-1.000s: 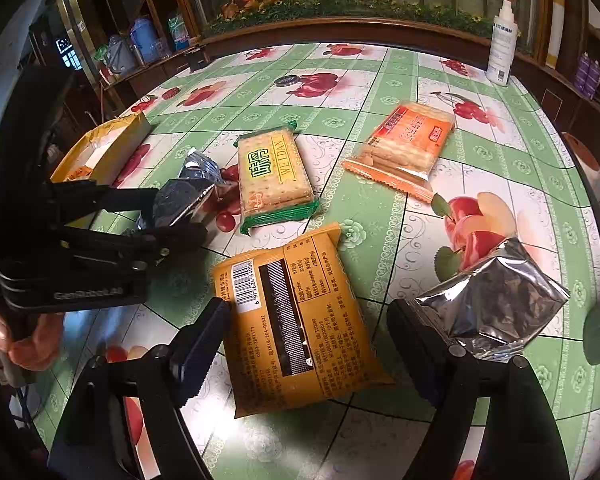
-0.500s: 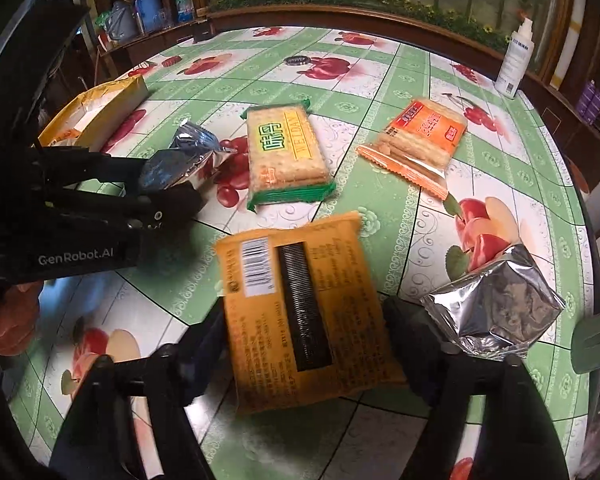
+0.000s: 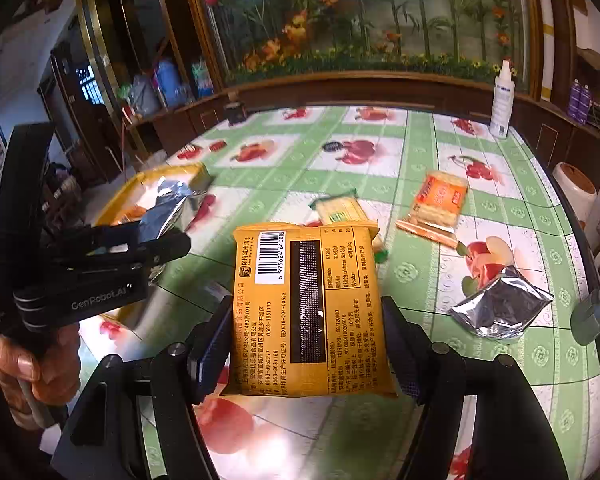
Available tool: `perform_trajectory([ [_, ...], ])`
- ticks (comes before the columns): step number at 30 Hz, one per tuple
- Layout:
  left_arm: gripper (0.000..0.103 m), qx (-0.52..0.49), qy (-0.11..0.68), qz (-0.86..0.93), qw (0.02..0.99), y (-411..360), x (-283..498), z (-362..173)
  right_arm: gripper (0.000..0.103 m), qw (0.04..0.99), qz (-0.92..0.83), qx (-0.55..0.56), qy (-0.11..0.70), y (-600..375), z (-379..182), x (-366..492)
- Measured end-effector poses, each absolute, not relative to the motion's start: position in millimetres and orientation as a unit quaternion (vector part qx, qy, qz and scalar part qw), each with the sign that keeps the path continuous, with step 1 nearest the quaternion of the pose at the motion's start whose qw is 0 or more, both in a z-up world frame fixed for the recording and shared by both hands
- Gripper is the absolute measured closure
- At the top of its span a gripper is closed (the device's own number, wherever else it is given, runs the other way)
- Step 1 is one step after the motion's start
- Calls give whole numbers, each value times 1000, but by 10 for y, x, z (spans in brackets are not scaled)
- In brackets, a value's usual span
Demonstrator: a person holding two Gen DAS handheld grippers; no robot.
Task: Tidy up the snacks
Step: 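Carry the silver foil bag and yellow-orange pack in both tools over the tray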
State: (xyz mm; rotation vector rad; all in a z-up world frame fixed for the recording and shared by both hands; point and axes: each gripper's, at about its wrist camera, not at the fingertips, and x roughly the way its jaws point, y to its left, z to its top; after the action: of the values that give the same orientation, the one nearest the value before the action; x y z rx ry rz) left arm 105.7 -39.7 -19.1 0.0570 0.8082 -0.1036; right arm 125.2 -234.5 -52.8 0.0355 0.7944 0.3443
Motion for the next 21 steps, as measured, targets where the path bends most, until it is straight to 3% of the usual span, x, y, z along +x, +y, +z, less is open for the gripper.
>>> perform_trajectory([
  [21,46,-18,355,29,934,420,623,-14,32,928,115,-86,344,-1306,-220,883],
])
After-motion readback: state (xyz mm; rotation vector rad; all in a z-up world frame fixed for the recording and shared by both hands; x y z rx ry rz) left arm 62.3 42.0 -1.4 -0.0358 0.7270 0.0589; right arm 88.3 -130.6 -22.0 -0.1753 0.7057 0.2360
